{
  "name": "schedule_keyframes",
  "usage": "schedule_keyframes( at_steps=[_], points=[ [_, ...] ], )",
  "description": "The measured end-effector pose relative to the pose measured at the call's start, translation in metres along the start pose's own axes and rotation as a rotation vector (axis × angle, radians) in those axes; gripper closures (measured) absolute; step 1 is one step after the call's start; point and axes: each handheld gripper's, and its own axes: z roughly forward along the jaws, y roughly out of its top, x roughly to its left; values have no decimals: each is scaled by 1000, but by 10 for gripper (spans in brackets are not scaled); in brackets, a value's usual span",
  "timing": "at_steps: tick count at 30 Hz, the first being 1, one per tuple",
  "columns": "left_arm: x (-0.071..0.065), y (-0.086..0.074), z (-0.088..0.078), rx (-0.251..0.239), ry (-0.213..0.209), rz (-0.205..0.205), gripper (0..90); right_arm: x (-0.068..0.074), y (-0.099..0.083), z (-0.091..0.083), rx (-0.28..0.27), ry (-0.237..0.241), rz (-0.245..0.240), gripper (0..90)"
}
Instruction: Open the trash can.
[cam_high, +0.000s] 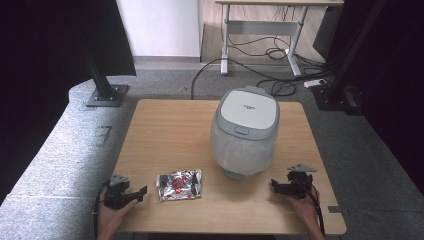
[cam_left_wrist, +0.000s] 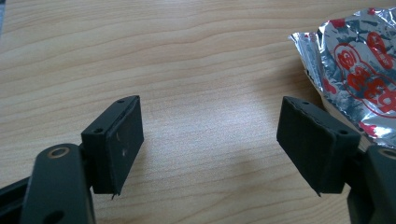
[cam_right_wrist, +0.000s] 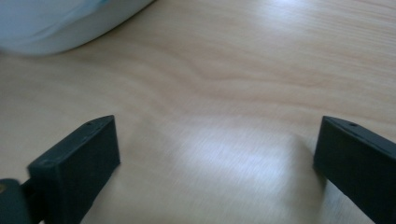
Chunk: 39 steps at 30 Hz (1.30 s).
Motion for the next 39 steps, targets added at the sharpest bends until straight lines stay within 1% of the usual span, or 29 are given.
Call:
schedule_keyframes(
  at_steps=[4, 7, 11, 16, 17, 18, 20, 21, 22, 26, 28, 31, 34, 39],
  points=[
    [-3, 1, 1, 6, 8, 9, 228, 2, -6, -6, -10, 8, -11, 48],
    [-4, 1, 2, 13, 16, 20, 228, 2, -8, -9, -15, 7, -9, 64],
    [-3, 0, 3, 20, 22, 22, 228, 2, -9, -10, -20, 2, -4, 87],
    [-2, 0, 4, 24, 22, 23, 229, 0, -9, -13, -23, -10, 11, 165],
    [-2, 0, 4, 24, 22, 23, 229, 0, -9, -13, -23, -10, 11, 165],
    [-2, 0, 4, 27, 24, 27, 229, -1, -10, -16, -22, -12, 15, 231],
    [-3, 0, 3, 26, 25, 28, 230, -3, -10, -18, -25, -6, 22, 261],
    [-3, 0, 3, 26, 25, 28, 230, -3, -10, -18, -25, -6, 22, 261],
    [-3, 0, 3, 26, 25, 27, 231, -5, -10, -21, -33, -5, 32, 305],
    [-3, 0, 4, 33, 23, 29, 234, -9, -9, -29, -67, 5, 35, 375],
    [-3, 0, 5, 34, 22, 31, 237, -10, -8, -34, -87, 17, 36, 414],
    [-4, 0, 5, 34, 21, 32, 238, -9, -6, -41, -114, 23, 35, 485],
    [-4, 0, 4, 34, 19, 32, 241, -9, -4, -49, -153, 39, 30, 561],
    [-5, 0, 4, 33, 15, 29, 243, -8, 0, -61, -204, 54, 31, 665]
  ],
)
